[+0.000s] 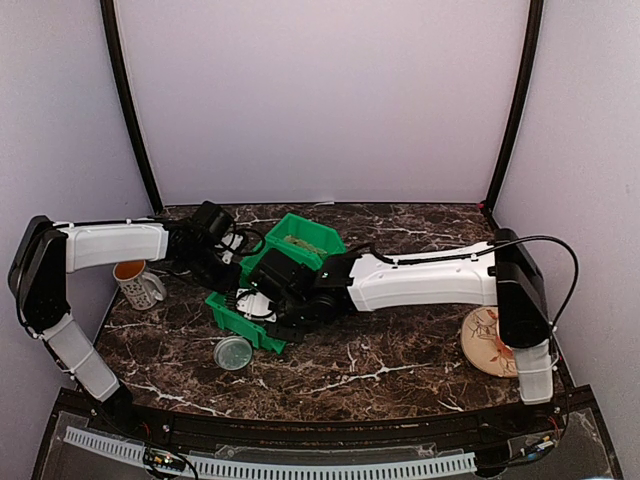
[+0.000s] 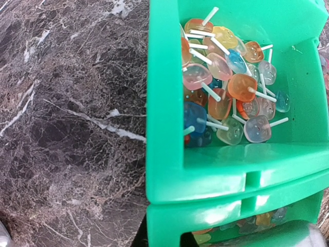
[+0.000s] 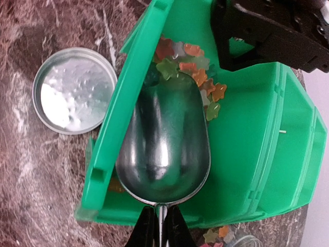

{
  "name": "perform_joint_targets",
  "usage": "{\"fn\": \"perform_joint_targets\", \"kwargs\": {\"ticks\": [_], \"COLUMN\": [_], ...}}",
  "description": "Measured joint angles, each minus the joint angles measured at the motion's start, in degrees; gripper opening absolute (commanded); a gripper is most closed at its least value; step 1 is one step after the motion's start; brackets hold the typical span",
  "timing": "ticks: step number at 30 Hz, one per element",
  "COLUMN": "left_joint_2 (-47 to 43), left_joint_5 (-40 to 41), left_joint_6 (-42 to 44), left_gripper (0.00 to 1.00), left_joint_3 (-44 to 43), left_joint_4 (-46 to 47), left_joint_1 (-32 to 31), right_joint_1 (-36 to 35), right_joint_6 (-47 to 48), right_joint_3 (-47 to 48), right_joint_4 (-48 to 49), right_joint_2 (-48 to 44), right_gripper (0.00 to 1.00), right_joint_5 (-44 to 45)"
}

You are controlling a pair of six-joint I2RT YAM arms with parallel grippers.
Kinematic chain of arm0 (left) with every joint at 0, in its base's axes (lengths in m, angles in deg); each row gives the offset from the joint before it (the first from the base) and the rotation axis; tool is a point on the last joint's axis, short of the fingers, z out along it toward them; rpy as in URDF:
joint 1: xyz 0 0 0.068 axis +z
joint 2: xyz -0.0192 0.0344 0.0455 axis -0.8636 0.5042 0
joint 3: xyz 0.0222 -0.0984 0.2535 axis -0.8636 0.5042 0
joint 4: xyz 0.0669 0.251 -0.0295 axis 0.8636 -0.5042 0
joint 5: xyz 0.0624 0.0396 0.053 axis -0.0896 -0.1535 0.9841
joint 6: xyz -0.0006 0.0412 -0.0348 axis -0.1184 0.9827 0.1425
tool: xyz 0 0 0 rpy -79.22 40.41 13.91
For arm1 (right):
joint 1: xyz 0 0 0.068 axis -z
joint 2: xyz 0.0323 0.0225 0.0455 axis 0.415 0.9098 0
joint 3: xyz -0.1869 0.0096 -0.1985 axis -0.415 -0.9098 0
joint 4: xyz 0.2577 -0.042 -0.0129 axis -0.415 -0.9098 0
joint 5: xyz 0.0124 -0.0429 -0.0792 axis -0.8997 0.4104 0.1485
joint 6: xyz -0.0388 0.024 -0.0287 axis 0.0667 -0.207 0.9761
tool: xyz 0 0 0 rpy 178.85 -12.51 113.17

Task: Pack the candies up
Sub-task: Scoop the fake candies from the storage box.

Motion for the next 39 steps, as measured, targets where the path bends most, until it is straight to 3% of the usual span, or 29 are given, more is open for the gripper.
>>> {"fn": "perform_joint_targets", "kwargs": {"ticks": [9, 20, 39], "left_joint_2": [0.0, 0.0, 0.0], "left_joint_5": [-1.84, -2.62, -2.73], "left_joint_6": [-1.36, -2.19, -2.27], "left_gripper": [0.0, 0.0, 0.0], "left_joint_3": [0.0, -0.04, -0.17], "left_joint_4": [0.0, 0.02, 0.02], "left_joint_1": [-0.24, -0.44, -0.44], "right_joint_1": [1.64, 2.14, 4.85], "right_joint_6": [-6.03, -8.61, -14.73], "right_joint_3": [-16.39, -26.12, -46.16], "right_joint_4": [22.75, 30.32, 57.29], "right_joint_2": [-4.39, -10.47, -18.32], "right_gripper": [0.0, 0.0, 0.0], "right_joint_5": [-4.39, -4.7, -4.15]}}
